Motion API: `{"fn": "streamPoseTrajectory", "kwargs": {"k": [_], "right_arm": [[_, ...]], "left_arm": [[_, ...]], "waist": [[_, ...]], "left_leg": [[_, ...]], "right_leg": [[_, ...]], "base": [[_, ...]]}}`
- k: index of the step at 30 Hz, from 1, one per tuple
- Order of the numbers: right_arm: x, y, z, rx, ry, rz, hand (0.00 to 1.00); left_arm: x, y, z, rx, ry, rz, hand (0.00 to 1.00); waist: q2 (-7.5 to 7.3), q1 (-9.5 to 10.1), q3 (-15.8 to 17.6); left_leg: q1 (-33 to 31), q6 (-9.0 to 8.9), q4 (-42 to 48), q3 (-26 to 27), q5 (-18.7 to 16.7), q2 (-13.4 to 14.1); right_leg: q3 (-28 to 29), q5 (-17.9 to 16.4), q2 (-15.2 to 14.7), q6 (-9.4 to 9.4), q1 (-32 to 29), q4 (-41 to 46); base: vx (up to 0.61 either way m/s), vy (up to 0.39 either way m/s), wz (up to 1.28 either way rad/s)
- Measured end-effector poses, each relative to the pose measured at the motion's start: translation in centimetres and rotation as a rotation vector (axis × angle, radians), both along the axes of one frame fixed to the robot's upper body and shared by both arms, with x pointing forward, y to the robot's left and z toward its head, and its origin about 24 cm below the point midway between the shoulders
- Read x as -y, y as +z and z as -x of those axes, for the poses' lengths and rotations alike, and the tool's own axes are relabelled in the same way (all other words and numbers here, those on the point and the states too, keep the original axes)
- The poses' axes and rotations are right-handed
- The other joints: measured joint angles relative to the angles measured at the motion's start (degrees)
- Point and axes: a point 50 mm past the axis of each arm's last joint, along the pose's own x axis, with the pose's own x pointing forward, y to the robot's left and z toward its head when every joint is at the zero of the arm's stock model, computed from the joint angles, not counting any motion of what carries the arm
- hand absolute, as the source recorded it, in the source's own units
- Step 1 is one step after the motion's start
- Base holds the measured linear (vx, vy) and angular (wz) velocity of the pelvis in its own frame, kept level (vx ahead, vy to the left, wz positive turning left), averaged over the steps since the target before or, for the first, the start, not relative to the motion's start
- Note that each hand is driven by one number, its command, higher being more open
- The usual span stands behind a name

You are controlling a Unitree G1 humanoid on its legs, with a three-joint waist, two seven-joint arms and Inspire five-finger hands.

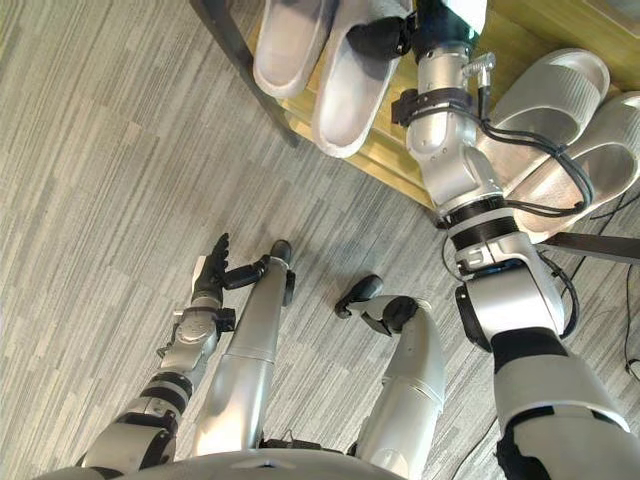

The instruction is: Organize the slippers on the shoe rack

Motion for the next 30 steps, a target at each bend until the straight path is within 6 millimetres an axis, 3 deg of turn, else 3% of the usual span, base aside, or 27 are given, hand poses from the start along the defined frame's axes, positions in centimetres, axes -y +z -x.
{"fn": "streamPoseTrajectory", "kwargs": {"k": [16, 22, 25, 27, 30], "right_arm": [[-1.6, -1.5, 0.2, -0.060, 0.080, -0.016, 1.00], [-3.9, -5.4, 3.2, -0.081, 0.269, -0.281, 1.00], [-3.8, -7.2, 4.4, -0.102, 0.311, -0.448, 1.00], [-3.2, -9.6, 5.2, -0.151, 0.343, -0.628, 1.00], [-3.1, -12.4, 5.9, -0.235, 0.351, -0.726, 1.00]], "left_arm": [[-0.7, -0.3, 0.2, -0.023, 0.024, -0.012, 1.00], [-1.1, -0.8, 0.5, -0.057, 0.051, -0.001, 1.00], [-1.3, -1.0, 0.7, -0.072, 0.066, 0.006, 1.00], [-1.6, -1.3, 1.0, -0.086, 0.083, 0.023, 1.00], [-1.9, -1.6, 1.6, -0.098, 0.098, 0.028, 1.00]], "waist": [[-0.04, -0.73, 0.0], [-0.11, -1.55, 0.1], [-0.33, -1.99, 0.1], [-0.44, -2.46, 0.2], [-0.59, -2.92, 0.2]], "left_leg": [[1.7, -0.09, -1.4, 0.8, 0.1, 1.5], [3.9, -0.08, -2.6, 1.0, 0.0, 1.8], [5.0, -0.05, -2.9, 1.0, 0.0, 1.8], [6.5, 0.05, -3.1, 1.2, 0.0, 1.9], [8.0, 0.21, -3.4, 1.6, -0.1, 2.1]], "right_leg": [[0.6, 1.0, 1.8, 0.02, 0.9, -2.1], [0.5, 1.4, 2.4, 0.67, 3.1, -3.6], [0.4, 1.4, 2.4, 0.82, 4.4, -4.0], [0.5, 1.7, 2.6, 1.18, 5.7, -4.4], [0.9, 1.8, 2.8, 1.60, 6.9, -4.9]], "base": [[-0.02, 0.046, -0.05], [-0.01, 0.043, -0.01], [-0.02, 0.057, -0.01], [-0.04, 0.066, -0.05], [-0.05, 0.044, -0.08]]}}
